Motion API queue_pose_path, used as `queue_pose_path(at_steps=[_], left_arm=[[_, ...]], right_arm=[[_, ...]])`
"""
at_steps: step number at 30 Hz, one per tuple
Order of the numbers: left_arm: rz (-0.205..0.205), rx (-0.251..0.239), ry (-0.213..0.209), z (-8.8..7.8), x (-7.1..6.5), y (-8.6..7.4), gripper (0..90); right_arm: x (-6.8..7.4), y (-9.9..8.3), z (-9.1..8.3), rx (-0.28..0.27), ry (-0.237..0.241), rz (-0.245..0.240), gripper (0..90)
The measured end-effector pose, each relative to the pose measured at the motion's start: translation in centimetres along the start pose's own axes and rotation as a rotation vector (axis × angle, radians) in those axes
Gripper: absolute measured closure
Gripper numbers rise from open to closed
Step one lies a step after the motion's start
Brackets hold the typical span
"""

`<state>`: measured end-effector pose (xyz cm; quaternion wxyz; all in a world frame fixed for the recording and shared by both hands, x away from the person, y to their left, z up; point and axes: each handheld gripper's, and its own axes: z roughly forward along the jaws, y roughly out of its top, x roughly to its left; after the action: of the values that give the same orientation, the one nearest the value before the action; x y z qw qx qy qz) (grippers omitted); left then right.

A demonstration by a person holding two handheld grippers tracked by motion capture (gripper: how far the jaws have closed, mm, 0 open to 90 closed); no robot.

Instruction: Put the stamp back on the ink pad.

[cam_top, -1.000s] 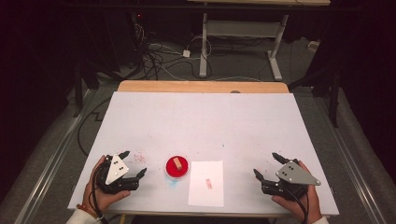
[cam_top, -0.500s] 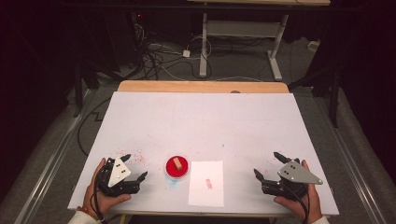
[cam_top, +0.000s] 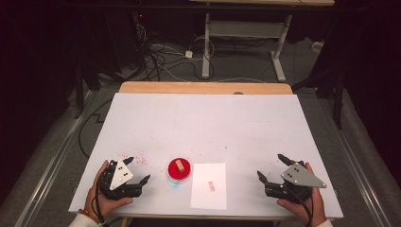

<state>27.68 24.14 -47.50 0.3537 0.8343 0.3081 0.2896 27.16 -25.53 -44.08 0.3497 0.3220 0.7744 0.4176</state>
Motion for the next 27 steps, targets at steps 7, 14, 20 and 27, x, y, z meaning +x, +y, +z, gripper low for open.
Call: queue_pose_path(at_steps=[7,14,20,27], left_arm=[[0.002,0.002,-0.003,0.01,-0.04,-0.02,18.5],[0.004,0.010,-0.002,0.21,0.17,0.15,18.5],[0.003,0.012,-0.002,0.35,0.21,0.20,18.5],[-0.005,0.011,-0.005,0.40,0.41,0.10,18.5]], right_arm=[[0.10,0.08,-0.01,-0.002,-0.002,-0.006,16.2],[-0.02,-0.05,-0.25,-0.015,-0.019,0.009,16.1],[-0.26,-0.16,-0.46,-0.025,-0.034,0.024,16.2],[-0.35,-0.18,-0.23,-0.014,-0.018,0.023,16.2]])
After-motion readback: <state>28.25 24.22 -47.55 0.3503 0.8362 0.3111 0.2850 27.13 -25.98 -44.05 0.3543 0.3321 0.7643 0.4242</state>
